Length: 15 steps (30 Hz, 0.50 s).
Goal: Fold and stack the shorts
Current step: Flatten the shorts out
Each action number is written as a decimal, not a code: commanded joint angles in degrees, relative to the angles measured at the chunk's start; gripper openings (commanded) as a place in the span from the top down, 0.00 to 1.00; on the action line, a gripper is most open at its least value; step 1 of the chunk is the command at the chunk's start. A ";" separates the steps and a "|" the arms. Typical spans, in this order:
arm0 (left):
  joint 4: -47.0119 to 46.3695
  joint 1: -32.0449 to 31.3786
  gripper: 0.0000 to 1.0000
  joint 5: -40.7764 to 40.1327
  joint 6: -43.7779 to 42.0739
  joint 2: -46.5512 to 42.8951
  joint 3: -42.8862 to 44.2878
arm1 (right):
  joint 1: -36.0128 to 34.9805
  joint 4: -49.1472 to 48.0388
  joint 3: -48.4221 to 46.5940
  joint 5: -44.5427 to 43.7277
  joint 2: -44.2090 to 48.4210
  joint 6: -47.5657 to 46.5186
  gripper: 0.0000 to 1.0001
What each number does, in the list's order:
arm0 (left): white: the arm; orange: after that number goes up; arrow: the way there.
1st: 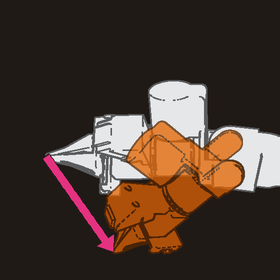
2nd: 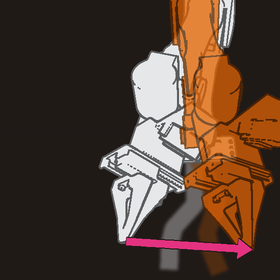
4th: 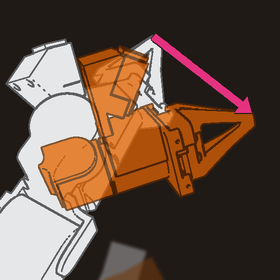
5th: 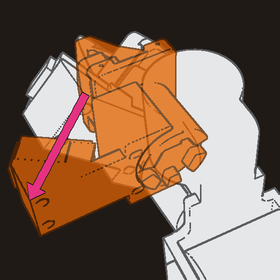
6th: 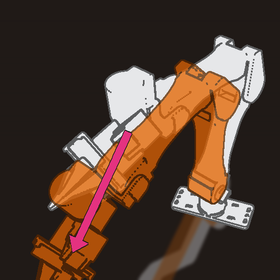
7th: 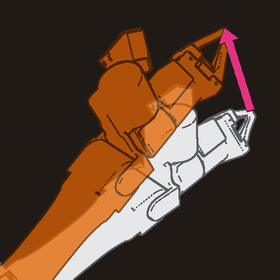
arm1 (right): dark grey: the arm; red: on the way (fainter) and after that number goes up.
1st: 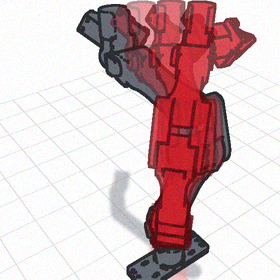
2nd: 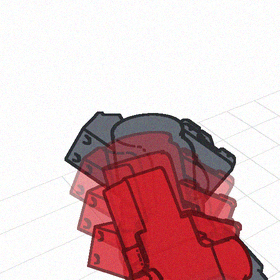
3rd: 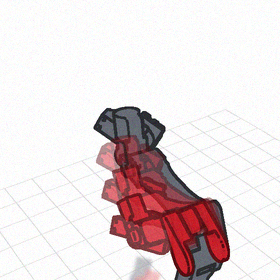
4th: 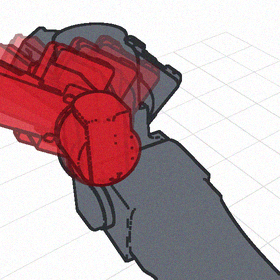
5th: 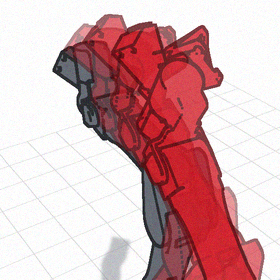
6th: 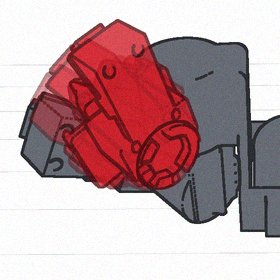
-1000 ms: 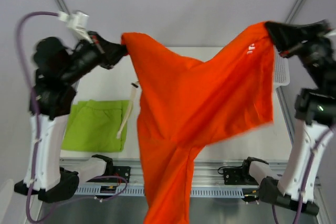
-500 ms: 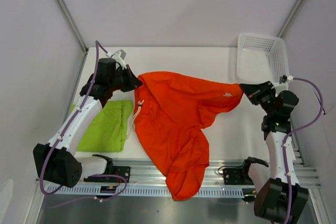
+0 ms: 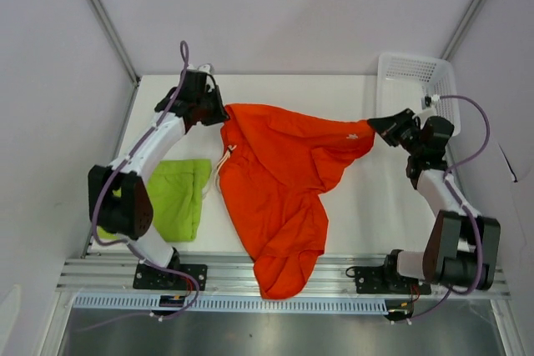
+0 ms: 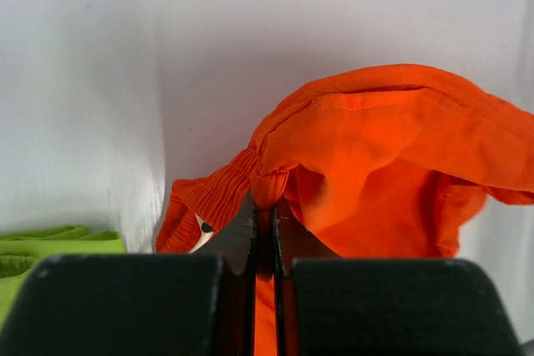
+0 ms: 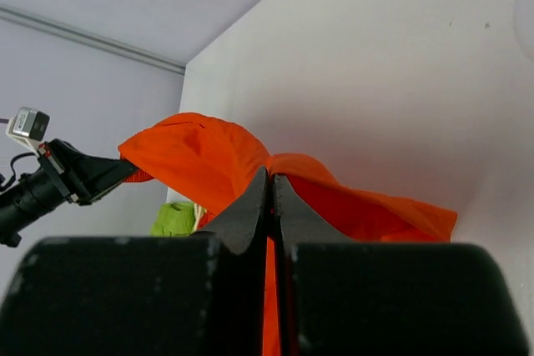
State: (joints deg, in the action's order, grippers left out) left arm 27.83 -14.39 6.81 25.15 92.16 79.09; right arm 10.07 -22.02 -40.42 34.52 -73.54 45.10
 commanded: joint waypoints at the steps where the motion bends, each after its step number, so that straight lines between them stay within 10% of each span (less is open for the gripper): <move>1: 4.32 -0.20 1.00 -5.66 -2.12 7.12 8.61 | -1.45 -6.89 -7.11 -2.70 -6.95 -2.04 1.00; 9: 6.54 0.24 1.00 -5.23 -0.98 24.28 28.80 | -3.74 -8.75 -30.80 -11.05 -31.09 -2.03 1.00; 11: 5.83 0.51 0.79 -4.53 -0.63 27.88 31.20 | -3.74 -5.59 -36.71 -10.79 -35.69 -2.30 0.71; 12: 6.35 0.51 0.32 -4.26 -0.45 28.86 32.43 | -3.65 -3.05 -39.70 -11.31 -39.19 -3.17 0.48; 13: 6.96 0.51 0.17 -5.65 -0.28 29.47 35.66 | -3.74 0.89 -43.73 -12.71 -40.10 -3.87 0.18; 15: 6.71 0.59 0.01 -5.75 -0.54 29.05 36.05 | -3.82 2.94 -44.83 -14.04 -39.33 -6.41 0.01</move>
State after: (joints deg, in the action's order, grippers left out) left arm 35.29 -14.22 2.02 24.51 122.56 110.54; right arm 6.37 -23.57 -80.79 24.27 -113.36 42.94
